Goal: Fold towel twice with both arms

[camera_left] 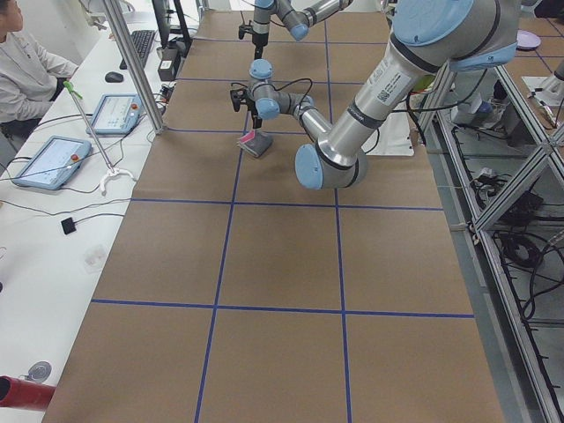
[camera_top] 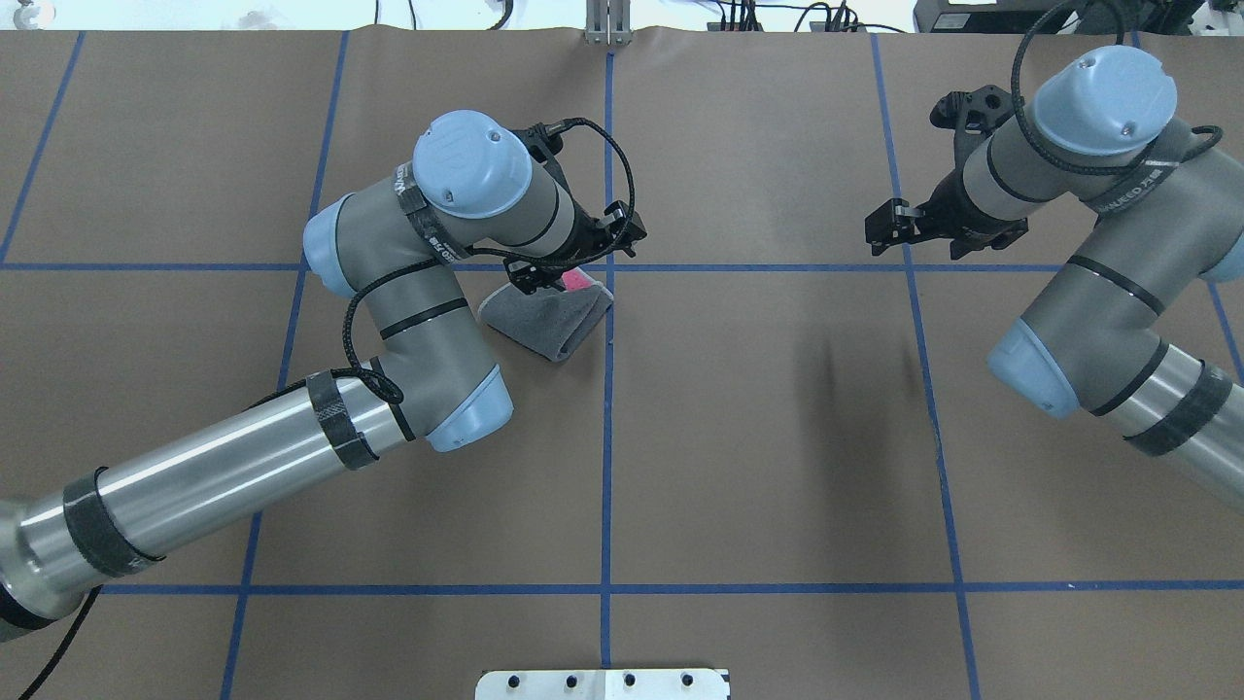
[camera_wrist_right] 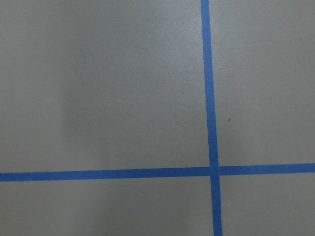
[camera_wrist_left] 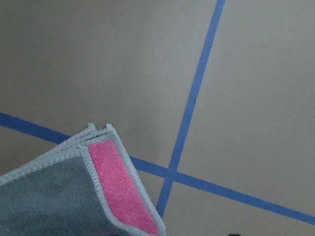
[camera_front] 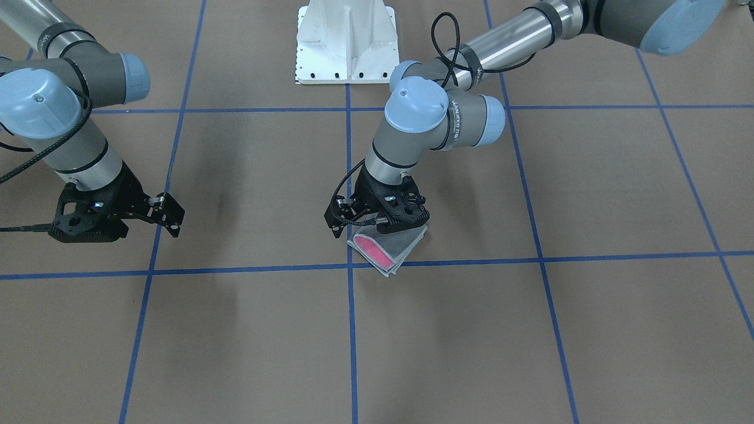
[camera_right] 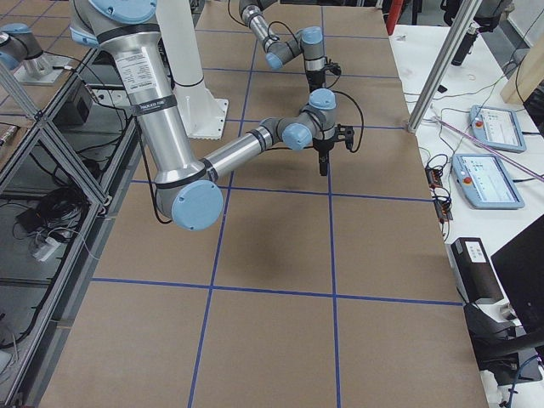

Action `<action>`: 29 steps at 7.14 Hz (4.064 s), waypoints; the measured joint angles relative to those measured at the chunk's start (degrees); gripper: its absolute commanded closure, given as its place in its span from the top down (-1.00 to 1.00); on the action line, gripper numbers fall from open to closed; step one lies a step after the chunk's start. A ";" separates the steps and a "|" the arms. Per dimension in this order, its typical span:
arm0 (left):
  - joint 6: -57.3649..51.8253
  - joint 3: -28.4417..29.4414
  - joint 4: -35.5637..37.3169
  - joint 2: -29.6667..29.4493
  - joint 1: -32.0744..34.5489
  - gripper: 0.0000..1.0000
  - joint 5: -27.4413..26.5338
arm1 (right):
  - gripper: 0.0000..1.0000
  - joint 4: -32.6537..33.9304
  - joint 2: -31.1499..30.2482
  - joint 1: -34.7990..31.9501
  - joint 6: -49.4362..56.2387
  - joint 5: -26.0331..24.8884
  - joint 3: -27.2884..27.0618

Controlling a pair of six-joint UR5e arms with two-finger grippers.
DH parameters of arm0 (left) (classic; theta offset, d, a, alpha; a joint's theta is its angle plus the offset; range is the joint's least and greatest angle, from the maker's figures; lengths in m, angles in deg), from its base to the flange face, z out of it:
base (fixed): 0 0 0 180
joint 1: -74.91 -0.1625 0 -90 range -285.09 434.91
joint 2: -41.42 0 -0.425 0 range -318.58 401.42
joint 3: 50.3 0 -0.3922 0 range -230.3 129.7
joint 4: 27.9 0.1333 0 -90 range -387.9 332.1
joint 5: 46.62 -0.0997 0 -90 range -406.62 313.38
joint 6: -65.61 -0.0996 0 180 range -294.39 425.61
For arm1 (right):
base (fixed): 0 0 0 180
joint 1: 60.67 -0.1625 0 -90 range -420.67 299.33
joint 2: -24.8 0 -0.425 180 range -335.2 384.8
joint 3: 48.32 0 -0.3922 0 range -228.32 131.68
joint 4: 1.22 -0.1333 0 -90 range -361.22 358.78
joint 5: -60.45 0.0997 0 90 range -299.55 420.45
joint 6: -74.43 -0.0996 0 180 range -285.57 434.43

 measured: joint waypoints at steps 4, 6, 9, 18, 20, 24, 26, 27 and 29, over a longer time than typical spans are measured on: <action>-17.05 -11.00 21.07 2.07 2.47 1.00 2.02 | 0.99 0.57 -3.99 -5.24 8.24 3.26 -0.40; -32.30 -26.13 34.91 10.87 5.48 1.00 2.22 | 0.99 0.65 -9.31 -12.14 20.80 6.20 -0.34; -53.40 -36.72 37.85 25.96 14.15 1.00 4.31 | 0.99 2.02 -16.84 -22.61 39.99 7.37 -0.01; -102.98 -28.52 36.63 49.80 51.02 1.00 22.95 | 0.98 19.83 -27.14 -44.03 66.11 13.37 -1.05; -103.63 -27.91 34.81 54.34 54.85 1.00 23.34 | 0.99 19.77 -27.18 -44.03 63.49 13.49 -2.11; -103.58 -27.36 33.41 57.57 55.58 1.00 23.56 | 0.99 19.84 -27.16 -44.02 63.00 14.38 -2.27; -103.19 -27.44 32.63 58.02 55.62 1.00 25.48 | 0.99 19.83 -27.16 -44.02 63.00 14.52 -2.27; -103.04 -27.18 33.65 58.18 55.63 1.00 27.74 | 0.99 19.79 -27.16 -44.02 62.99 14.53 -2.30; -102.91 -26.95 35.70 58.61 55.74 1.00 30.51 | 0.99 19.76 -27.16 -44.02 63.03 14.48 -2.34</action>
